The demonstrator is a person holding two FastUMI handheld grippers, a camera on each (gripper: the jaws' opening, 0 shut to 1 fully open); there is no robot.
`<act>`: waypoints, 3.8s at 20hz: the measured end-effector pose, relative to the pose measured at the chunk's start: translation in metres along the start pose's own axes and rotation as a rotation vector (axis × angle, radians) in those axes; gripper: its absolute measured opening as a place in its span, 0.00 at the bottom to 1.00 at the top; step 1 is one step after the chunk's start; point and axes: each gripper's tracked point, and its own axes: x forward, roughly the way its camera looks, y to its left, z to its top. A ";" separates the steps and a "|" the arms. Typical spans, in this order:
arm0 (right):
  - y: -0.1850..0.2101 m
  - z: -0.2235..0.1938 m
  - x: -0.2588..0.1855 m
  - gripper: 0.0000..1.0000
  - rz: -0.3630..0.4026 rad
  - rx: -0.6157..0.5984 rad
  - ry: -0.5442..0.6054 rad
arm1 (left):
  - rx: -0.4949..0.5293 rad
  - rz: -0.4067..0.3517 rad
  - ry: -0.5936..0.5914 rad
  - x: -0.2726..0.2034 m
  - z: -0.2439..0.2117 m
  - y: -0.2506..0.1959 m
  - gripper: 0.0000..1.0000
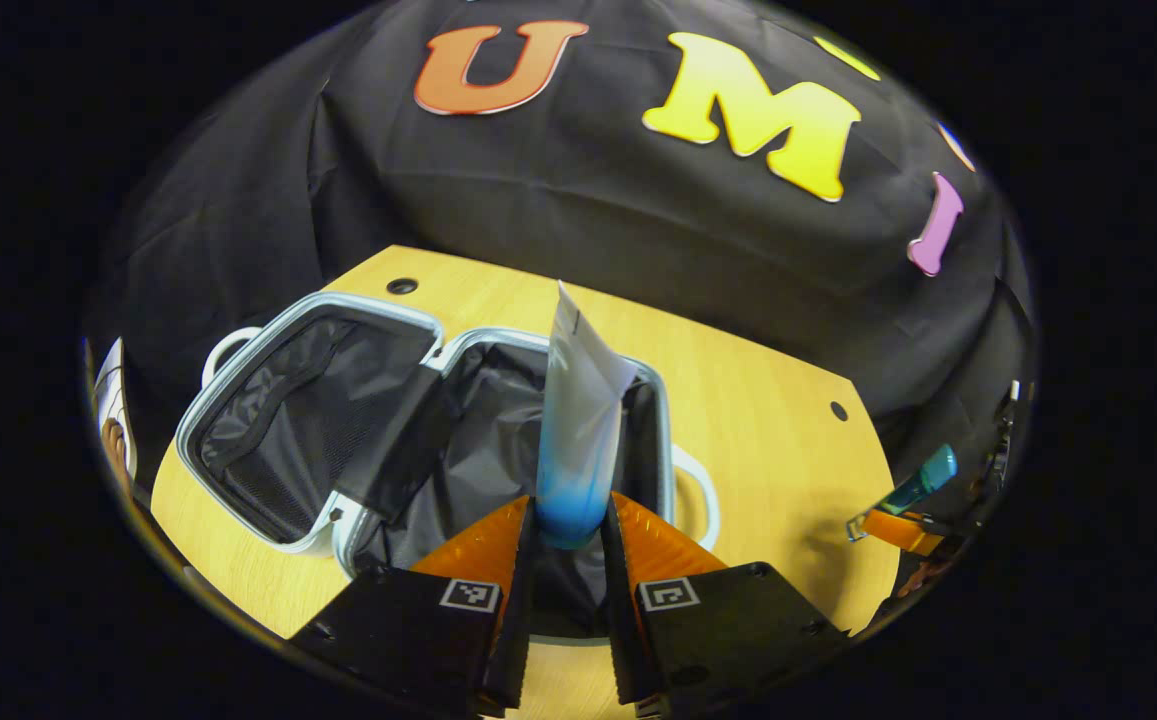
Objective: First open the suitcase, pack the skin care products into it, and then close the suitcase.
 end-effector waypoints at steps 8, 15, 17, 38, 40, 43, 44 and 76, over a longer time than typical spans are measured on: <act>0.040 0.020 -0.052 0.28 0.025 0.089 0.027 | -0.143 0.022 0.499 0.040 -0.071 0.069 0.37; 0.078 0.028 -0.050 0.28 0.049 -0.017 0.082 | -0.152 0.037 0.600 0.055 -0.080 0.073 0.43; 0.108 0.031 -0.042 0.24 0.083 -0.083 0.121 | -0.165 0.029 0.574 0.050 -0.076 0.069 0.47; 0.244 -0.101 0.173 0.28 -0.042 -0.095 0.868 | -0.418 -0.095 -0.162 -0.170 -0.032 0.114 0.85; 0.233 -0.107 0.181 0.28 -0.092 -0.130 0.883 | -0.428 -0.079 -0.160 -0.174 -0.039 0.125 0.85; 0.230 -0.105 0.194 0.27 -0.132 -0.125 0.888 | -0.435 -0.075 -0.165 -0.180 -0.042 0.134 0.85; 0.226 -0.103 0.198 0.28 -0.151 -0.138 0.880 | -0.433 -0.075 -0.168 -0.181 -0.042 0.135 0.86; 0.111 -0.060 -0.093 0.72 -0.062 0.054 0.398 | -0.077 0.121 -0.047 0.024 0.091 0.399 0.97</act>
